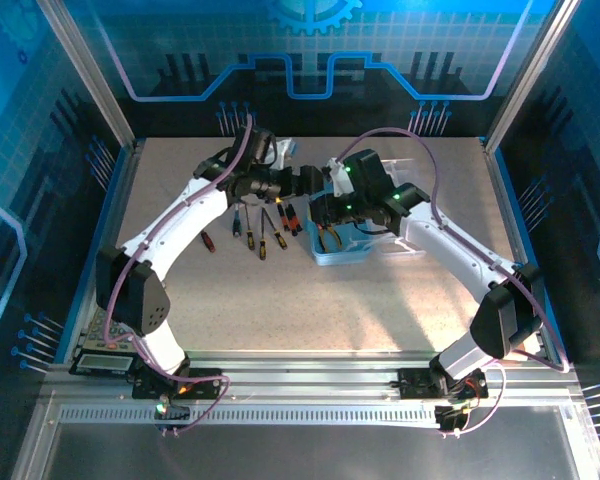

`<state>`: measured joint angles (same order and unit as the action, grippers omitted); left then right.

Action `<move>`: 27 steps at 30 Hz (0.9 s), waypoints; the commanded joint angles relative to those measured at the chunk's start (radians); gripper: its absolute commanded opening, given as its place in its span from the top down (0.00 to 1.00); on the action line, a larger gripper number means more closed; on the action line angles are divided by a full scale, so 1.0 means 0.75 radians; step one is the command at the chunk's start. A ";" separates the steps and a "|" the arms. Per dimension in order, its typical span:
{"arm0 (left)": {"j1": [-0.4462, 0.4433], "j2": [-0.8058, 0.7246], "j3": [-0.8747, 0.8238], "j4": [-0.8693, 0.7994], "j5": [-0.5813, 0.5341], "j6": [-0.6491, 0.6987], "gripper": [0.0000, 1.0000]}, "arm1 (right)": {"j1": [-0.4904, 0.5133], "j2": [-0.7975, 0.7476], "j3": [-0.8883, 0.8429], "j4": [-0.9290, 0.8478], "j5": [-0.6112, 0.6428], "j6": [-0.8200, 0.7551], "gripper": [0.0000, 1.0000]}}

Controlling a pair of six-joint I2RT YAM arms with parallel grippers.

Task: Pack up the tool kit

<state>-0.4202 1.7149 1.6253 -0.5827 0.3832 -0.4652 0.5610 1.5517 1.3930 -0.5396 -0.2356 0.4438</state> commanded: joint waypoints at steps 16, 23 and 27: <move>0.413 -0.327 -0.383 -0.312 -0.397 0.195 0.01 | -0.109 0.179 0.184 -0.427 0.664 -0.311 1.00; 0.417 -0.317 -0.490 -0.306 -0.431 0.191 0.01 | -0.136 0.365 0.278 -0.407 0.678 -0.348 1.00; 0.417 -0.304 -0.503 -0.327 -0.501 0.203 0.01 | -0.148 0.420 0.288 -0.371 0.665 -0.339 1.00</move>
<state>-0.1123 1.4937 1.2583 -0.8032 0.0574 -0.3367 0.4652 1.8542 1.5600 -0.8436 0.2504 0.2012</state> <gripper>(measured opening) 0.994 0.195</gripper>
